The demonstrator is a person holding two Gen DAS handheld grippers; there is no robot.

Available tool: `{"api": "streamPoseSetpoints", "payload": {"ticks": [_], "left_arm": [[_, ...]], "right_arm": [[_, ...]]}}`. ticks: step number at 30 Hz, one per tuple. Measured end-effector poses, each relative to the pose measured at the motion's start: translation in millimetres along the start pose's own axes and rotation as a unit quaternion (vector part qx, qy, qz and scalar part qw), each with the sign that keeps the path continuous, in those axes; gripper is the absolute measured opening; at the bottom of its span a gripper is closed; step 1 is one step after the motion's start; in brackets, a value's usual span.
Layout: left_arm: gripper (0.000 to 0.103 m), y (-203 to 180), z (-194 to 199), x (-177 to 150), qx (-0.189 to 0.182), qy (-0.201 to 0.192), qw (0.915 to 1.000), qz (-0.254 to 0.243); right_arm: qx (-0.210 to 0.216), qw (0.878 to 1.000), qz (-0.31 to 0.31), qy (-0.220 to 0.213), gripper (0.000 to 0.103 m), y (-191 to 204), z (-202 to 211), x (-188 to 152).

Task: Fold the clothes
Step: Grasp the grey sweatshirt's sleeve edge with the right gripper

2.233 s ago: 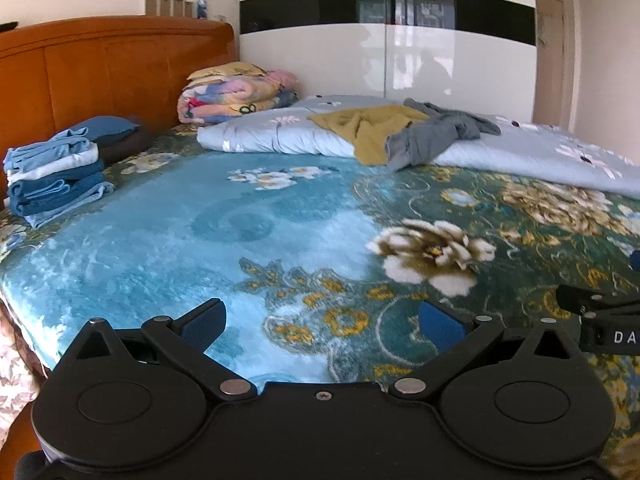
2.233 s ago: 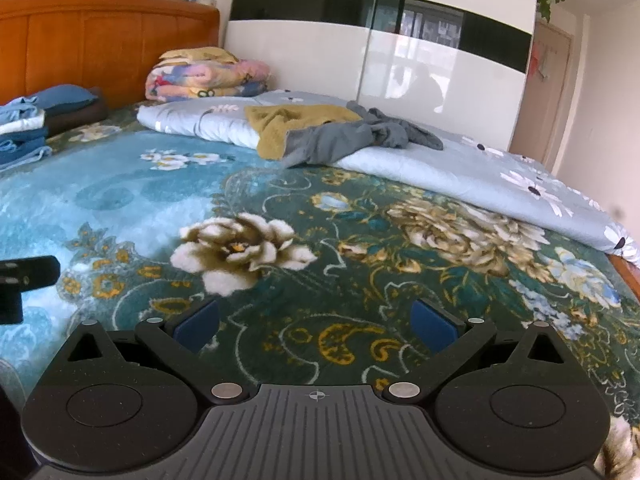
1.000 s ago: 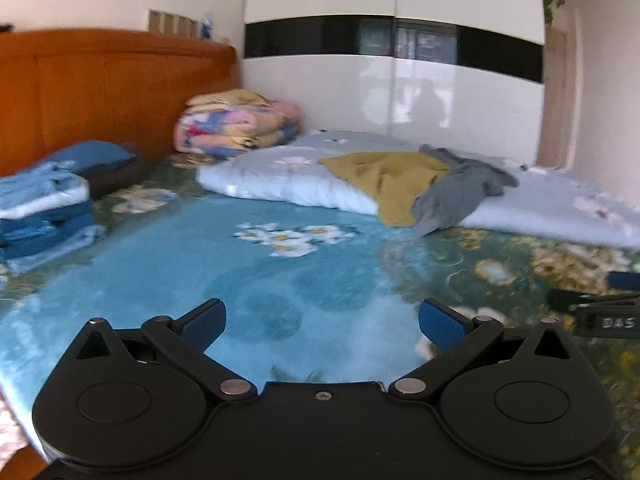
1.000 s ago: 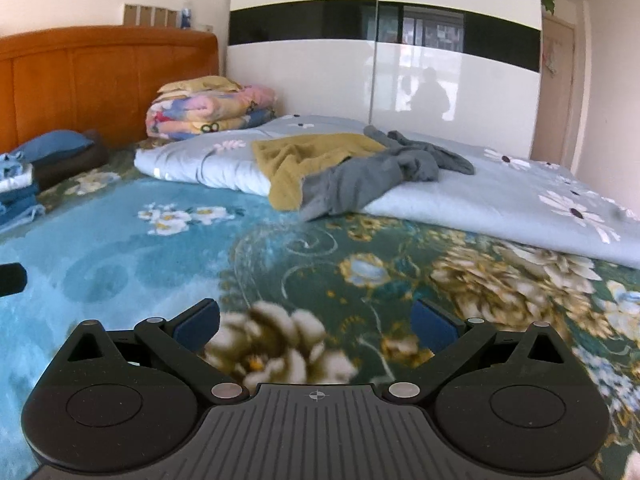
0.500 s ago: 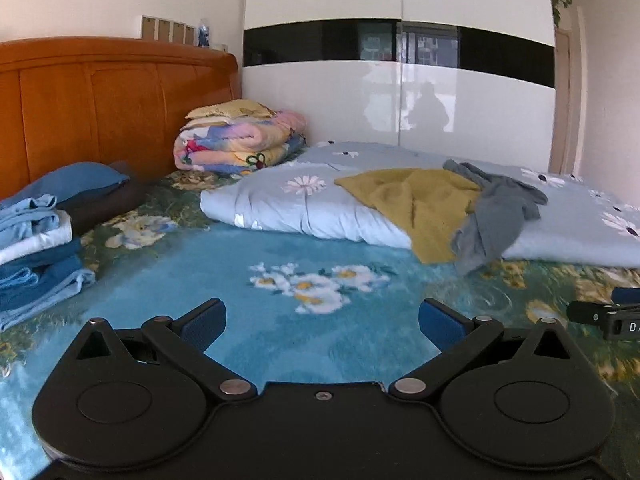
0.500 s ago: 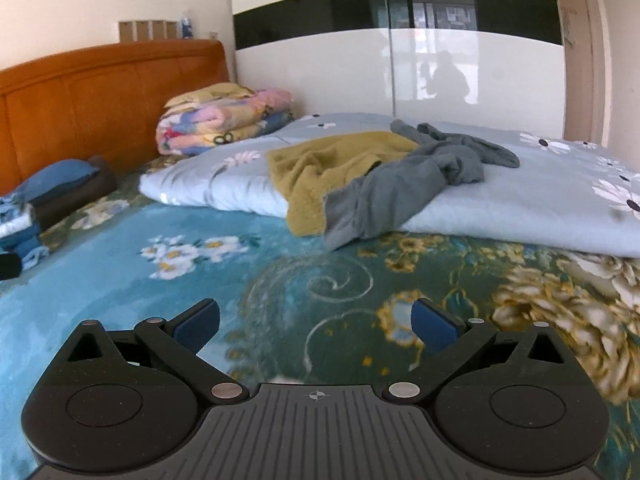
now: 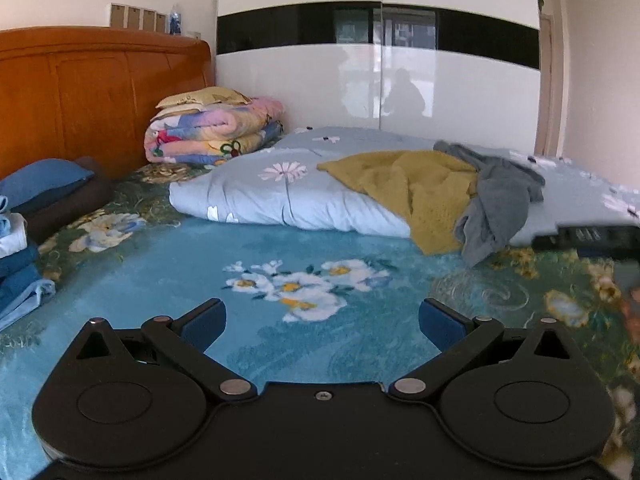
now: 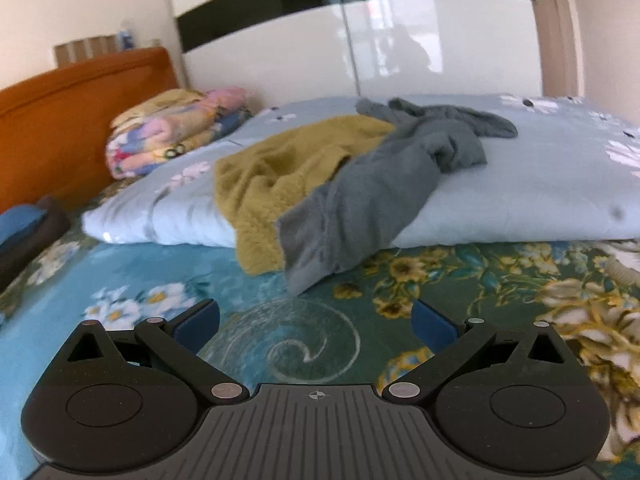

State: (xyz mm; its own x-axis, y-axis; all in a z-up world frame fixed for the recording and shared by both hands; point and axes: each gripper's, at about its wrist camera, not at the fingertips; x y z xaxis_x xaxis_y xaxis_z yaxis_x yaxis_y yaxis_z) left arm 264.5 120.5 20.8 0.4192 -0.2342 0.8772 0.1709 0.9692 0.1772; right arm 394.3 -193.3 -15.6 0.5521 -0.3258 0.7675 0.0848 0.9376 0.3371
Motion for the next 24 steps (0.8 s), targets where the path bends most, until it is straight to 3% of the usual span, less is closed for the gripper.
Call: {"api": "streamPoseSetpoints", "payload": {"ticks": [4,10,15,17,24], "left_arm": [[0.102,6,-11,-9,0.005,0.012,0.9998,-0.015],[0.102,22,-19,-22,0.009,0.025,0.9996,0.005],[0.102,28,-23,-29,0.013,0.034,0.9993,0.011],[0.102,29,-24,-31,0.013,0.035,0.9992,0.013],[0.102,24,-26,-36,0.009,0.045,0.9989,0.008]], "right_arm": [[0.0,1.0,0.015,-0.008,0.103,11,-29,10],[-0.043,0.999,0.013,-0.014,0.095,10,-75,28],[-0.093,0.995,-0.021,0.007,0.067,-4,-110,38],[-0.09,0.995,-0.028,0.015,0.065,-6,-118,40],[-0.062,0.997,-0.014,0.039,0.043,6,-135,36]]}}
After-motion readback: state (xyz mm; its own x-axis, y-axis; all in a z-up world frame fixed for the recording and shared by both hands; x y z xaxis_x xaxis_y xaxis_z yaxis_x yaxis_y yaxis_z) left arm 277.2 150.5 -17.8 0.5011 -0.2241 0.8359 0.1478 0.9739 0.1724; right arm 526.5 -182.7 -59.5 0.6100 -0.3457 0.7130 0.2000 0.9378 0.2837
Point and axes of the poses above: each gripper's, at about its wrist camera, not at the fingertips, and z roughly against the way its jaws point, y to its left, x to its top, and after that the axes turned 10 degrees about -z, right-handed
